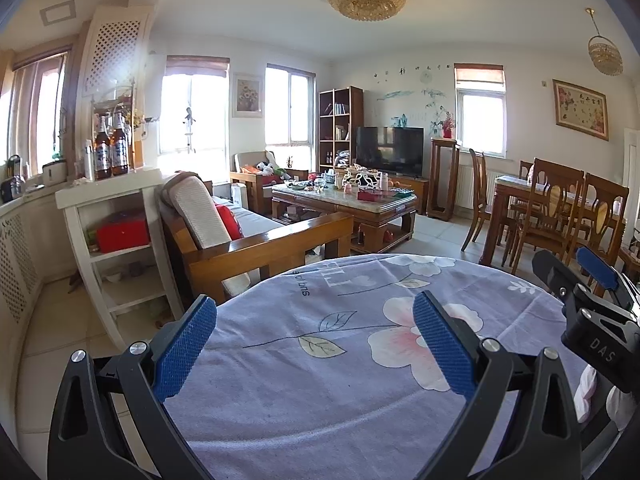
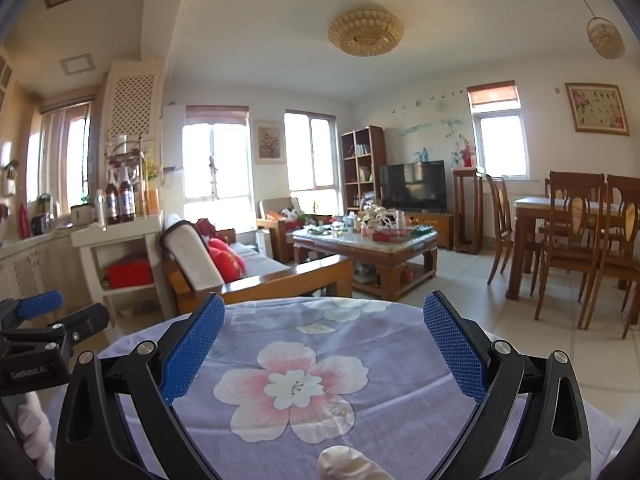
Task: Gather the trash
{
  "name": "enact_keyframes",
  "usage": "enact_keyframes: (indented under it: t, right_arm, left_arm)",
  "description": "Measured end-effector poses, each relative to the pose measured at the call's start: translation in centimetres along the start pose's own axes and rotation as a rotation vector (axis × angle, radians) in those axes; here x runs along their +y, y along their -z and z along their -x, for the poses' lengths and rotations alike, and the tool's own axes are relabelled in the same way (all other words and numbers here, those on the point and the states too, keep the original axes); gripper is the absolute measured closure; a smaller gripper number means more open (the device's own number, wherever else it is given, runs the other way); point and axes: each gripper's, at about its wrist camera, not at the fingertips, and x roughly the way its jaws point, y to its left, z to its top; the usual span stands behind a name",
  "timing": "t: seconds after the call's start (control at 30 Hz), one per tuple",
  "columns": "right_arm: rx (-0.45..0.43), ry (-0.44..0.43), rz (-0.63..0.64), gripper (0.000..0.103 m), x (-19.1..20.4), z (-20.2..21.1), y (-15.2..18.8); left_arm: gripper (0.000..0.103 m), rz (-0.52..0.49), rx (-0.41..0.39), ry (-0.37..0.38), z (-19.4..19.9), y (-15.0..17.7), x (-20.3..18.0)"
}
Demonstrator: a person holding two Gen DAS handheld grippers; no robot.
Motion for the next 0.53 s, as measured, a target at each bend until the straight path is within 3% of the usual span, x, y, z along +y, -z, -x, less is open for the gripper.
enact_keyframes:
  t: [0.17, 0.53]
  right_arm:
    - [0.000, 0.000, -0.001, 0.005, 0.00, -0.01, 0.00]
    - [-0.004, 0.007, -0.008, 0.005, 0.24, -0.04, -0.01]
  left_arm:
    - [0.005, -0.011, -0.034, -0.022, 0.64, 0.00, -0.20]
    - [0.005, 0.003, -0.005, -0.008, 0.16, 0.30, -0.20]
